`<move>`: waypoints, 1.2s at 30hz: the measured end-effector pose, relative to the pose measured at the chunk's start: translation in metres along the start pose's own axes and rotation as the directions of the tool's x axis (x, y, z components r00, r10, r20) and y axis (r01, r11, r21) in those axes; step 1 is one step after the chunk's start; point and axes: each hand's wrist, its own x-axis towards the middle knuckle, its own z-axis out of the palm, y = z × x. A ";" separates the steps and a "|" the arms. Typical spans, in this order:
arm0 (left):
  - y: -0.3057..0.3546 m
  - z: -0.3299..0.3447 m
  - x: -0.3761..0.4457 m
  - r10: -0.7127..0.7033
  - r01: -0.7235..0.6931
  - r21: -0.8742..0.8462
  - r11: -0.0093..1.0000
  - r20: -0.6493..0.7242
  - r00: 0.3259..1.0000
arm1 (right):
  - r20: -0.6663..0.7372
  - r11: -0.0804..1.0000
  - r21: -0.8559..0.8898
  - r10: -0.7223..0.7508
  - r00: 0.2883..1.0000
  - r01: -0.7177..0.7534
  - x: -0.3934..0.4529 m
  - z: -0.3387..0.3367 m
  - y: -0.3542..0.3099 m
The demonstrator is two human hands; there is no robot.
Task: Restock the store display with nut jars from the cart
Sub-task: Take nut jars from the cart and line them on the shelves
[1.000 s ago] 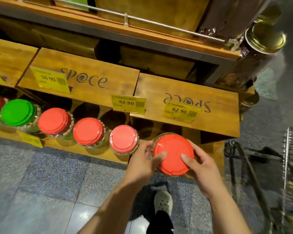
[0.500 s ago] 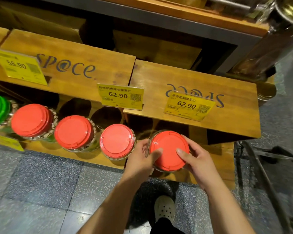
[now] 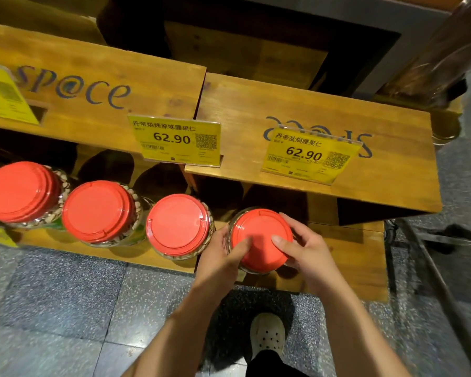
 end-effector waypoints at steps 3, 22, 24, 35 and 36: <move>-0.006 0.000 0.006 0.001 -0.001 0.014 1.000 -0.009 1.000 | -0.008 1.000 -0.008 -0.019 1.000 0.019 0.004 0.002 0.000; 0.028 -0.005 -0.027 -0.036 0.049 0.314 0.948 -0.046 0.998 | -0.099 0.989 -0.149 -0.027 0.995 0.012 -0.006 0.025 -0.011; 0.037 -0.008 -0.043 -0.026 0.030 0.322 0.946 -0.016 1.000 | -0.190 0.983 -0.181 -0.043 0.981 0.008 -0.019 0.025 -0.019; 0.145 -0.009 -0.167 0.137 -0.159 0.645 0.747 0.085 0.987 | -0.216 0.904 -0.427 -0.122 0.969 0.019 -0.169 0.001 -0.117; 0.159 -0.007 -0.180 0.167 -0.193 0.664 0.722 0.104 0.981 | -0.213 0.887 -0.461 -0.142 0.967 0.028 -0.184 -0.003 -0.130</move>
